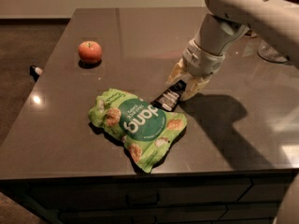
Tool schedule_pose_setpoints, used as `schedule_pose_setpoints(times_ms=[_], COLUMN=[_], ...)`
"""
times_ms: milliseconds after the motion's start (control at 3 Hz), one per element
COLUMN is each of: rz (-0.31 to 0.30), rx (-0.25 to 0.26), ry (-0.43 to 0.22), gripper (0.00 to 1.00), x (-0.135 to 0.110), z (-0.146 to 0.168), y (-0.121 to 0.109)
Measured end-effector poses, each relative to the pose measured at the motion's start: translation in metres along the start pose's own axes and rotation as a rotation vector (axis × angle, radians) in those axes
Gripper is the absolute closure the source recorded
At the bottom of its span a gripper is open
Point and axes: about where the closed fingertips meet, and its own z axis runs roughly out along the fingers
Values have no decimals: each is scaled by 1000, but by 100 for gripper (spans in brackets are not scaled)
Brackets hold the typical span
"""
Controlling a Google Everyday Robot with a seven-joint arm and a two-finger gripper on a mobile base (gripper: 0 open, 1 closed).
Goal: Move rxbar chocolate near green rice chip bag
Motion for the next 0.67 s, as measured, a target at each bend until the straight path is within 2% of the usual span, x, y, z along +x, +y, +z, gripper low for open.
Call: schedule_pose_setpoints(times_ms=[667], rz=[-16], rx=[10], ry=[12], gripper=[22], x=[-11], z=[-1], y=[5])
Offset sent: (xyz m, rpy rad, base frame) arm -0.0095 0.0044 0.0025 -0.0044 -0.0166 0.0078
